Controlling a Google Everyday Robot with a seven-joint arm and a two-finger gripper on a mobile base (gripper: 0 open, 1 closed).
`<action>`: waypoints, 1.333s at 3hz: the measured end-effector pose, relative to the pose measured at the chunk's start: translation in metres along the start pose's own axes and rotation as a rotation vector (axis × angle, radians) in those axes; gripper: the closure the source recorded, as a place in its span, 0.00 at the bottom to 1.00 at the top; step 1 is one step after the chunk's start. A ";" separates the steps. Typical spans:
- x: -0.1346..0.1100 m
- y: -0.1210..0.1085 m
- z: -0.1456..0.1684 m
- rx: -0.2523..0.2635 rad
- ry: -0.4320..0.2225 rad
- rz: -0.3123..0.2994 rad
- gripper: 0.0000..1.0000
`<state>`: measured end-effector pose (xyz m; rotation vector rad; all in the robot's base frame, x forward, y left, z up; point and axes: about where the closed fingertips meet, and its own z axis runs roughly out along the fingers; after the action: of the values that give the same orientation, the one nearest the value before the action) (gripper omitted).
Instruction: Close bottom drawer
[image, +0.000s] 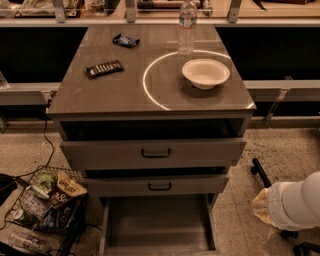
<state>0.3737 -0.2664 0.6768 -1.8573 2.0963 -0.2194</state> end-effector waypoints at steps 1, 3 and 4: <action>0.000 0.040 0.069 -0.052 -0.020 0.000 1.00; 0.004 0.122 0.179 -0.159 -0.041 0.005 1.00; 0.002 0.150 0.213 -0.198 -0.065 0.015 1.00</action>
Offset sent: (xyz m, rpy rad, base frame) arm -0.0593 0.0382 -0.2541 0.0510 0.1742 0.0329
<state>0.3061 -0.2259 0.4285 -1.9285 2.1544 0.0542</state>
